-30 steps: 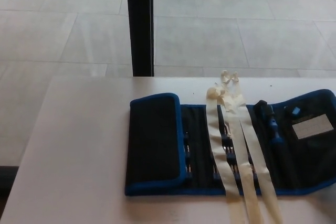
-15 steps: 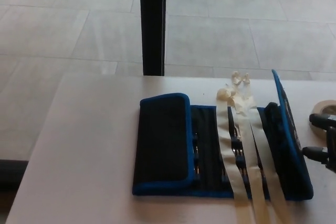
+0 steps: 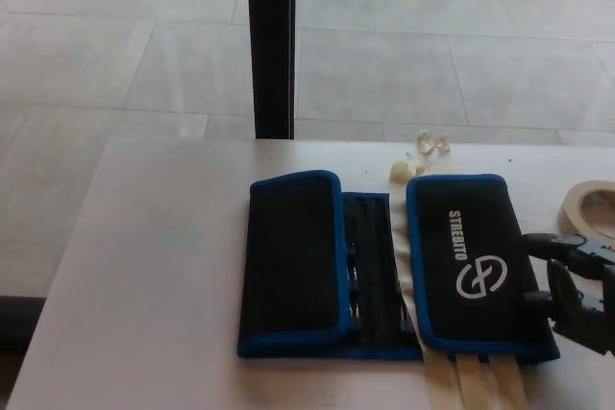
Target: The robot uses its right hand to lift an edge of the toolkit kept in middle of the desk and make one fold in it
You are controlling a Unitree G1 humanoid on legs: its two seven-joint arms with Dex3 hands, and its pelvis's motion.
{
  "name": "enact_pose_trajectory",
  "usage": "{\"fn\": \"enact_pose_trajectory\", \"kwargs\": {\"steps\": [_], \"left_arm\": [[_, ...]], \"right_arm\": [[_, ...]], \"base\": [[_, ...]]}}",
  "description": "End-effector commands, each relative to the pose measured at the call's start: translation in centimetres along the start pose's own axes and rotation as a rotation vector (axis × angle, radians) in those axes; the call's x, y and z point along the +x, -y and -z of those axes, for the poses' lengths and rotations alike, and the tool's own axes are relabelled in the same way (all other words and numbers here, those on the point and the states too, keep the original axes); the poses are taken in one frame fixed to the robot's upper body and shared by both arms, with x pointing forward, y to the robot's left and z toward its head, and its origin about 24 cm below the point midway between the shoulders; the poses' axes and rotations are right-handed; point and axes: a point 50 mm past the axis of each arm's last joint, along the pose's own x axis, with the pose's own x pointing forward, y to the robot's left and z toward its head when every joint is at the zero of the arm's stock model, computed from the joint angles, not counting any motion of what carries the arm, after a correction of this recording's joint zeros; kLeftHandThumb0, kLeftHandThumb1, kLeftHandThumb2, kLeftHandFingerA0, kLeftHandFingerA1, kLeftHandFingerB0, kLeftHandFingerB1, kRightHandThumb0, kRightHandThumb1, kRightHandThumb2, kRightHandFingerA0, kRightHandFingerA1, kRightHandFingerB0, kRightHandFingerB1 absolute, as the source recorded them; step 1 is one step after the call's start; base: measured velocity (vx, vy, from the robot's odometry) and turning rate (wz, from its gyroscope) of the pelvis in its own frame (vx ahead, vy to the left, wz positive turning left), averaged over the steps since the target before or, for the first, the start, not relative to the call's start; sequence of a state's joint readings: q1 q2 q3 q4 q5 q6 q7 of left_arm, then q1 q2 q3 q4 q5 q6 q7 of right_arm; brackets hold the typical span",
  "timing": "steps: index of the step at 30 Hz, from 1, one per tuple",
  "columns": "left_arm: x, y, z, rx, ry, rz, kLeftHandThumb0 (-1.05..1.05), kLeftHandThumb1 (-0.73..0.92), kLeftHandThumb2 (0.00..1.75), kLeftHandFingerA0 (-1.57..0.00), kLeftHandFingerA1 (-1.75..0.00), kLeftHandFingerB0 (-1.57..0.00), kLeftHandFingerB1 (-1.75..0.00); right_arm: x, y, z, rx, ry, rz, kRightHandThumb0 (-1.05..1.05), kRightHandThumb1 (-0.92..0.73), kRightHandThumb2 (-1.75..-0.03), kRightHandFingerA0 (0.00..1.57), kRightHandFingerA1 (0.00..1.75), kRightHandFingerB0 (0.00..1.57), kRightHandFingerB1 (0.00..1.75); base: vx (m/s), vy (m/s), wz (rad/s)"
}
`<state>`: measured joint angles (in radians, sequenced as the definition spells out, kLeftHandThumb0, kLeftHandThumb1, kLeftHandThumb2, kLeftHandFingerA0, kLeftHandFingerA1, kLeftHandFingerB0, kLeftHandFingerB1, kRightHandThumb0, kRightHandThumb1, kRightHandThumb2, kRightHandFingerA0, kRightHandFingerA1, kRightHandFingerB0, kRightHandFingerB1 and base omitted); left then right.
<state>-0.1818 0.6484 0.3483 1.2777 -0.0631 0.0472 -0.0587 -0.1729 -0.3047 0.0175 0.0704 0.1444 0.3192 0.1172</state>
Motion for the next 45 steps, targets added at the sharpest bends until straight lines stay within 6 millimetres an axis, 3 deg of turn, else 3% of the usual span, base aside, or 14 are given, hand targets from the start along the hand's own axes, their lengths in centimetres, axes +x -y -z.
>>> {"fn": "enact_pose_trajectory", "kwargs": {"steps": [1,8,9,14,16,17,23,24,30,38,39,40,43,45], "left_arm": [[0.0,-0.8,-0.4,0.007,0.003,-0.018,-0.76,0.91,0.67,-0.42,-0.65,-0.29,-0.49],[0.0,-0.9,-1.0,-0.023,0.01,-0.012,-0.74,0.89,0.66,-0.38,-0.63,-0.31,-0.48],[0.0,-0.9,-1.0,-0.022,0.012,-0.013,-0.75,0.89,0.67,-0.37,-0.63,-0.3,-0.48],[0.0,-1.0,-1.2,-0.002,0.013,-0.02,-0.76,0.89,0.66,-0.42,-0.66,-0.35,-0.51],[0.0,-1.0,-1.3,0.019,0.014,-0.022,-0.76,0.89,0.68,-0.43,-0.66,-0.35,-0.5],[0.0,-1.0,-1.3,0.015,0.013,-0.021,-0.76,0.89,0.66,-0.42,-0.66,-0.34,-0.49],[0.0,-1.1,-1.1,0.018,0.017,-0.02,-0.8,0.72,0.86,-0.43,-0.68,-0.31,-0.54],[0.0,-1.1,-1.1,-0.003,0.011,-0.02,-0.75,0.88,0.66,-0.42,-0.66,-0.33,-0.5],[0.0,-1.0,-0.6,0.009,-0.001,-0.022,-0.76,0.89,0.66,-0.42,-0.68,-0.31,-0.5],[-0.1,-1.1,-0.5,0.01,0.002,-0.021,-0.75,0.89,0.66,-0.41,-0.67,-0.32,-0.5],[-0.1,-1.1,-0.5,0.015,0.002,-0.024,-0.79,0.72,0.89,-0.42,-0.69,-0.27,-0.54],[-0.1,-1.2,-0.5,0.02,0.0,-0.023,-0.75,0.7,1.07,-0.4,-0.69,-0.3,-0.58],[-0.1,-1.2,-0.3,0.014,-0.002,-0.023,-0.76,0.9,0.67,-0.42,-0.69,-0.31,-0.5],[-0.1,-1.3,0.0,0.016,-0.009,-0.026,-0.76,0.9,0.67,-0.42,-0.67,-0.31,-0.49]], "right_arm": [[0.6,-2.0,-0.6,-0.138,0.07,-0.083,-0.55,-0.77,-0.63,0.65,0.52,0.52,0.4],[1.1,-5.3,-2.2,-0.307,0.206,-0.195,-0.59,-0.74,-0.62,0.64,0.65,0.5,0.43],[1.1,-5.5,-2.2,-0.329,0.206,-0.2,-0.58,-0.59,-0.96,0.59,0.71,0.42,0.56],[0.5,-5.6,-1.2,-0.436,0.185,-0.222,-0.61,-0.76,-0.63,0.58,0.63,0.46,0.43],[0.3,-5.5,-0.9,-0.431,0.178,-0.221,-0.59,-0.6,-0.97,0.53,0.69,0.39,0.57],[0.3,-5.3,-0.6,-0.428,0.169,-0.214,-0.59,-0.76,-0.62,0.58,0.68,0.45,0.45],[0.0,-3.2,1.2,-0.434,0.094,-0.181,-0.58,-0.76,-0.62,0.6,0.67,0.44,0.45],[-0.2,-2.6,1.1,-0.437,0.081,-0.172,-0.58,-0.61,-0.97,0.56,0.71,0.38,0.56],[-0.6,-1.7,0.7,-0.411,0.084,-0.168,-0.59,-0.76,-0.63,0.6,0.63,0.45,0.42],[-1.5,1.1,-6.4,-0.129,0.291,-0.118,-0.57,-0.63,-0.95,0.54,0.6,0.36,0.52],[-1.9,1.7,-7.5,-0.102,0.319,-0.094,-0.56,-0.78,-0.64,0.64,0.44,0.42,0.37],[-2.6,3.1,-9.2,-0.023,0.375,-0.049,-0.56,-0.62,-0.93,0.54,0.59,0.36,0.52],[-3.5,4.4,-10.6,0.047,0.421,0.004,-0.52,-0.76,-0.63,0.63,0.45,0.45,0.38],[-5.0,8.7,-11.9,0.081,0.471,0.158,-0.54,-0.65,-0.93,0.52,0.57,0.35,0.51]], "base": [[0.0,0.0,0.0],[0.0,0.0,0.0],[0.0,0.0,0.0],[0.0,0.0,0.0],[0.0,0.0,0.0],[0.0,0.0,0.0],[0.0,0.0,0.0],[0.0,0.0,0.0],[0.0,0.0,0.0],[0.0,0.0,0.0],[0.0,0.0,0.0],[0.0,0.0,0.0],[0.0,0.0,0.0],[0.0,0.0,0.0]]}}
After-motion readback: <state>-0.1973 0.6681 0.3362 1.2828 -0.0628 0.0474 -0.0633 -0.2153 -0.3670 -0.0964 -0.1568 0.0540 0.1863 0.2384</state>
